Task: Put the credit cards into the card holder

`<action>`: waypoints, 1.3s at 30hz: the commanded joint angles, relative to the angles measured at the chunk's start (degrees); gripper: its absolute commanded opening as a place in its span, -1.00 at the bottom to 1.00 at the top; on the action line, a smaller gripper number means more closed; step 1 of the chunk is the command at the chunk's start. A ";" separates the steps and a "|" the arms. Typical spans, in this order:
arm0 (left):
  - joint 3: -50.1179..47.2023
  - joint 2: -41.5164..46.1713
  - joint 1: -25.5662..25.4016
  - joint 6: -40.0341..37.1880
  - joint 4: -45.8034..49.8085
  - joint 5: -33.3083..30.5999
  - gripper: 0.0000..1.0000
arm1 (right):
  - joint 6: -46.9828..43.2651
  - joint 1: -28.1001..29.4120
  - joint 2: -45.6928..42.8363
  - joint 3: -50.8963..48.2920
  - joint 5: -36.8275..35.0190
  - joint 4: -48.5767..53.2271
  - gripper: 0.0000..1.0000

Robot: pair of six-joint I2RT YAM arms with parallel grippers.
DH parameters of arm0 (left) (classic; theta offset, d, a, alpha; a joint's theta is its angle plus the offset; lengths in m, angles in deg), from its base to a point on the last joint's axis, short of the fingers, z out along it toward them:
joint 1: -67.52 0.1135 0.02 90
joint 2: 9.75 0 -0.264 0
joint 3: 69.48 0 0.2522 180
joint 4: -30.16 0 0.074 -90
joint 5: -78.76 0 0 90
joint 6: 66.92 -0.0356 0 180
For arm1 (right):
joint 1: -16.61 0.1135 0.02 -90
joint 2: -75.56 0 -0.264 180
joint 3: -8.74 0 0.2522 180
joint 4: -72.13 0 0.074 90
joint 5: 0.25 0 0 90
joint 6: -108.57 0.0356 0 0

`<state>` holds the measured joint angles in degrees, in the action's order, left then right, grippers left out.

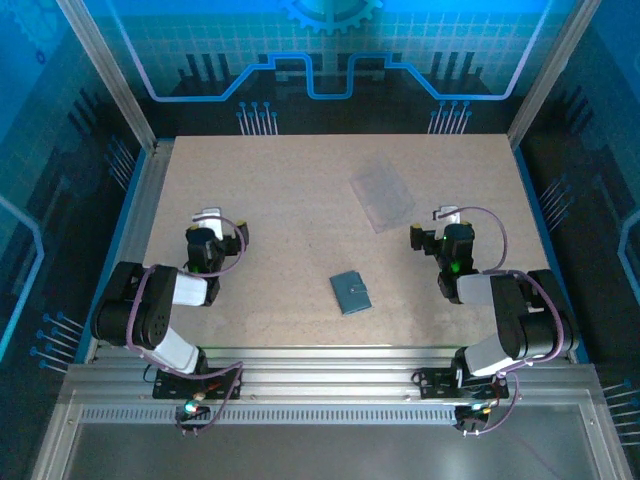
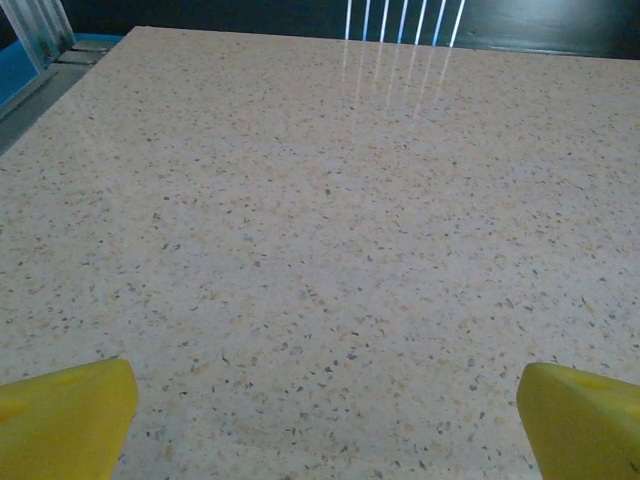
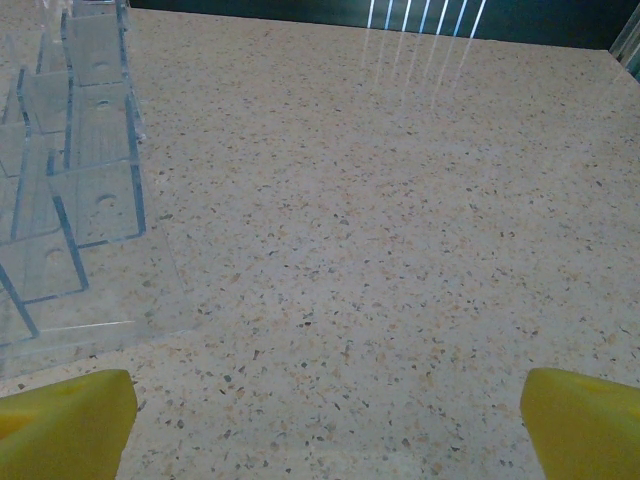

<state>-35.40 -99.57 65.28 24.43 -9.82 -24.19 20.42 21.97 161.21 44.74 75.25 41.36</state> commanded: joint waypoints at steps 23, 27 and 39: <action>1.42 1.03 0.50 -0.99 0.43 2.15 0.98 | -0.35 0.26 0.57 1.58 0.19 -0.47 1.00; 1.39 1.05 0.51 -0.99 0.45 2.14 0.98 | -0.35 0.26 0.57 1.58 0.26 -0.60 1.00; 1.33 1.05 0.48 -1.08 0.34 2.19 0.98 | -0.70 0.60 0.49 1.47 -0.24 -0.90 1.00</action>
<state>-35.18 -99.57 65.28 24.25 -9.01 -23.32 20.42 22.17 161.25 45.38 75.27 41.47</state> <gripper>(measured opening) 0.990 0.997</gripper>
